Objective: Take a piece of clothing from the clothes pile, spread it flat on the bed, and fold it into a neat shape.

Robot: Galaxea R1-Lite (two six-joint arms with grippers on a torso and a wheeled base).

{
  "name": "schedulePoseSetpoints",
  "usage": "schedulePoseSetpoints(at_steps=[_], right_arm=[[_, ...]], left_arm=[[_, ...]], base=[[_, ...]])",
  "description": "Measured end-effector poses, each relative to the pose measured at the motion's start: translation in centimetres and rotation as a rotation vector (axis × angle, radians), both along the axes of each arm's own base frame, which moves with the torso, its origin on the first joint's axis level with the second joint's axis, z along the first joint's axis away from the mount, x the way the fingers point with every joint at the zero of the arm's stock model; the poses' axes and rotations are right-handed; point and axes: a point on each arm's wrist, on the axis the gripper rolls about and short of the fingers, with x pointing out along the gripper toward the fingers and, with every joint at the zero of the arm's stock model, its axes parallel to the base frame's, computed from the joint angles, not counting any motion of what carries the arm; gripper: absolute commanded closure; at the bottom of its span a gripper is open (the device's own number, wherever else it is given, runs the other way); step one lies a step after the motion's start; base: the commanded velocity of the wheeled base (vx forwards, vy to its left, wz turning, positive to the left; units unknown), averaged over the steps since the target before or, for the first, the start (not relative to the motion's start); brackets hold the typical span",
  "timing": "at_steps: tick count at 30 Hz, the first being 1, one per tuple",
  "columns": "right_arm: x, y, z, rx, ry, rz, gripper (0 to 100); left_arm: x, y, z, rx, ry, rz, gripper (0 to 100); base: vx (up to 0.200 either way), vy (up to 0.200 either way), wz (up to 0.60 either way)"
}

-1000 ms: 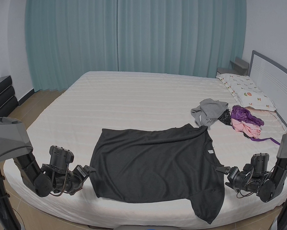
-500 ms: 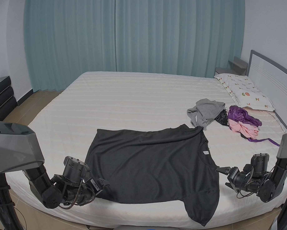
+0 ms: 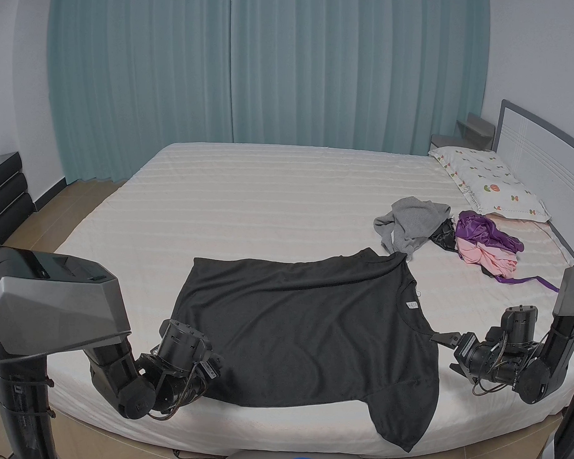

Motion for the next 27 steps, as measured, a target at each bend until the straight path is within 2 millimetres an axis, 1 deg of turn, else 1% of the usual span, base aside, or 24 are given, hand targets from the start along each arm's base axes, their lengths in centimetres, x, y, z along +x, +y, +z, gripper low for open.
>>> schedulePoseSetpoints(at_steps=[3, 7, 14, 18, 23, 27], right_arm=[[0.0, 0.0, 0.0, 0.0, -0.002, 0.0, 0], [0.1, 0.0, 0.1, 0.0, -0.017, 0.0, 0], [-0.1, 0.0, 0.5, 0.002, -0.07, -0.001, 0], [-0.3, -0.1, 0.5, 0.002, -0.069, -0.001, 0], [-0.3, -0.1, 0.3, 0.002, -0.061, -0.001, 0], [-0.3, -0.1, 0.0, 0.001, -0.048, -0.001, 0]], left_arm=[[0.6, 0.3, -0.1, 0.027, -0.055, 0.054, 0], [0.4, 1.1, -0.5, 0.081, -0.105, 0.103, 0], [-1.1, 2.6, -0.8, 0.235, -0.13, 0.108, 0], [-2.1, 3.0, -0.6, 0.303, -0.122, 0.093, 0], [-2.8, 3.2, 0.1, 0.31, -0.129, 0.079, 0], [-2.7, 3.3, -0.3, 0.238, -0.101, 0.074, 0]], base=[[0.0, 0.0, 0.0], [0.0, 0.0, 0.0], [0.0, 0.0, 0.0], [0.0, 0.0, 0.0], [0.0, 0.0, 0.0], [0.0, 0.0, 0.0]])
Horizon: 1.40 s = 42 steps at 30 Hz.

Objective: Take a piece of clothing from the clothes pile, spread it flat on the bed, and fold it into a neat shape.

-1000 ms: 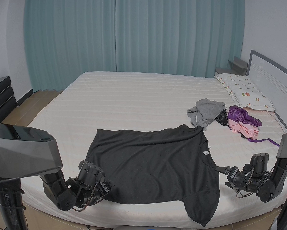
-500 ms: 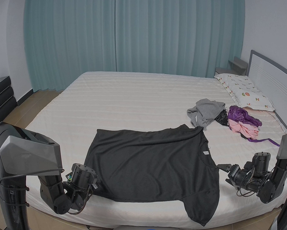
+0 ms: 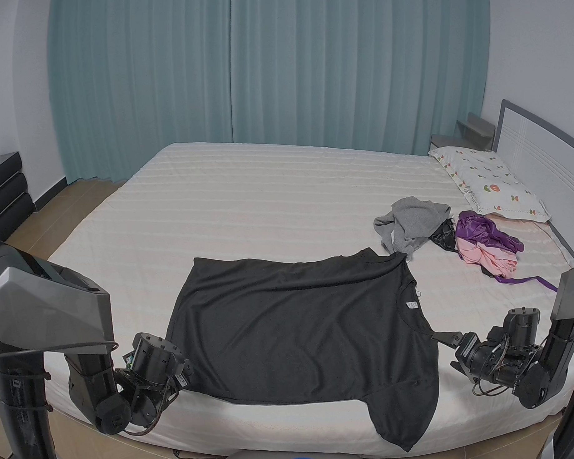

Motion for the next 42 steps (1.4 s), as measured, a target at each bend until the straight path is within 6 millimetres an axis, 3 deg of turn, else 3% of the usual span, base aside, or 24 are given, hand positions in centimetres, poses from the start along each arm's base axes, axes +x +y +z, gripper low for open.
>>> schedulePoseSetpoints(at_steps=[9, 10, 25, 42], right_arm=[[0.0, -0.1, -0.5, -0.001, 0.019, -0.001, 0], [0.0, 0.0, -0.5, 0.0, 0.02, -0.001, 0], [0.1, 0.0, -0.6, 0.001, 0.022, 0.001, 0], [0.0, 0.2, -1.0, -0.002, 0.039, 0.009, 0]], left_arm=[[1.0, 1.2, -0.3, -0.253, 0.045, 0.018, 0], [1.1, 1.4, -0.3, -0.258, 0.043, 0.026, 100], [2.0, 2.3, -0.7, -0.247, 0.032, 0.067, 100], [-1.2, 2.5, 3.0, -0.147, 0.06, -0.055, 100]], base=[[0.0, 0.0, 0.0], [0.0, 0.0, 0.0], [0.0, 0.0, 0.0], [0.0, 0.0, 0.0]])
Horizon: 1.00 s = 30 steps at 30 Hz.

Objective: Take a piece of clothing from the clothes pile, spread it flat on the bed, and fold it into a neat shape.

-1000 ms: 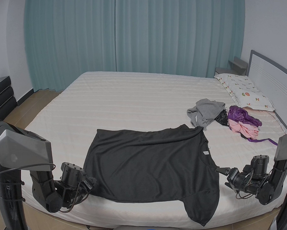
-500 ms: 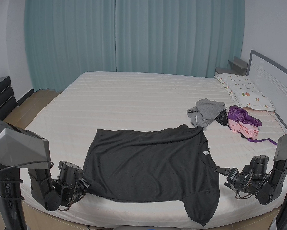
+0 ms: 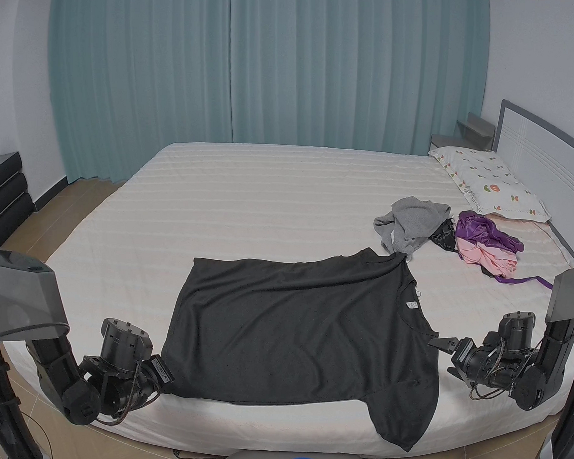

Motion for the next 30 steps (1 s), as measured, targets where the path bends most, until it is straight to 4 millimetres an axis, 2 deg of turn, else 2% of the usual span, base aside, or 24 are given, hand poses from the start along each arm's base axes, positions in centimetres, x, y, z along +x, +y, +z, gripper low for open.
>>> schedulePoseSetpoints(at_steps=[10, 11, 16, 22, 30], right_arm=[[-0.2, 0.0, -0.1, -0.002, 0.007, 0.001, 0], [-0.2, 0.0, -0.1, -0.002, 0.009, 0.001, 0], [-0.3, 0.0, -0.2, -0.004, 0.015, 0.002, 0], [-0.4, 0.0, -0.3, -0.006, 0.021, 0.004, 0], [-0.5, 0.0, -0.5, -0.006, 0.03, 0.005, 0]], left_arm=[[-0.7, 0.1, 1.6, -0.004, 0.004, -0.036, 100], [-0.7, 0.1, 1.6, -0.02, 0.006, -0.046, 0], [-0.4, 0.2, 1.3, -0.101, 0.032, -0.091, 0], [0.3, 1.4, 0.1, -0.183, 0.043, -0.112, 0], [1.0, 2.3, -2.1, -0.108, -0.022, -0.175, 0]], base=[[0.0, 0.0, 0.0], [0.0, 0.0, 0.0], [0.0, 0.0, 0.0], [0.0, 0.0, 0.0], [0.0, 0.0, 0.0]])
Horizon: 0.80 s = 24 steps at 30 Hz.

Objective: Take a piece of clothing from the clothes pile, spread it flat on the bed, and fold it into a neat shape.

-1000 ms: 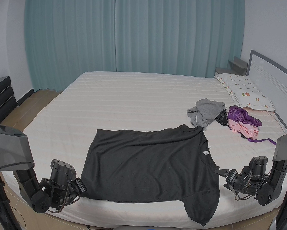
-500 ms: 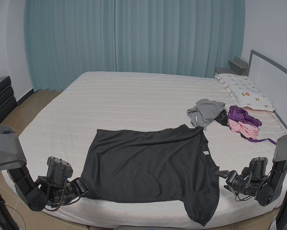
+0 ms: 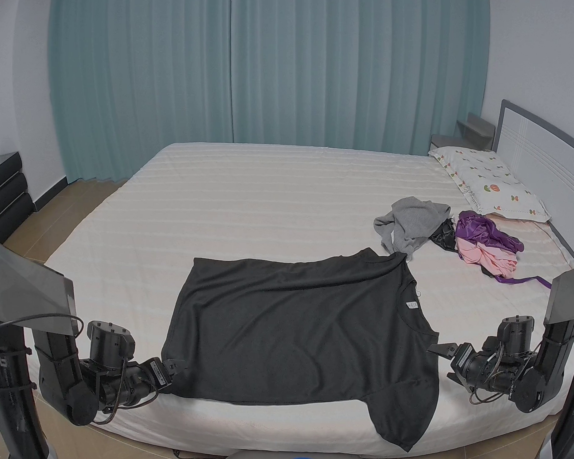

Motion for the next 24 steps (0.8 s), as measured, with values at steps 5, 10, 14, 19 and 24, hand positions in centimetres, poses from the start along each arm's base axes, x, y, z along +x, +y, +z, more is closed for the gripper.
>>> schedulePoseSetpoints(at_steps=[5, 10, 14, 19, 24], right_arm=[[0.0, 0.1, -0.1, 0.001, 0.002, 0.003, 0], [0.0, 0.1, -0.1, 0.002, 0.001, 0.004, 0], [0.0, 0.2, -0.1, 0.002, 0.001, 0.005, 0], [0.1, 0.2, -0.1, 0.002, 0.001, 0.005, 0], [-0.2, 0.2, -0.2, -0.011, 0.007, 0.016, 0]], left_arm=[[0.1, 0.2, -1.4, 0.044, -0.055, -0.001, 0], [-0.5, 0.4, -2.8, 0.082, -0.021, 0.009, 100], [-0.7, 0.4, -3.4, 0.089, 0.006, 0.008, 100], [-0.8, 0.5, -3.7, 0.09, 0.022, 0.012, 100], [-1.2, 0.6, -3.4, 0.092, 0.028, 0.015, 100]], base=[[0.0, 0.0, 0.0], [0.0, 0.0, 0.0], [0.0, 0.0, 0.0], [0.0, 0.0, 0.0], [0.0, 0.0, 0.0]])
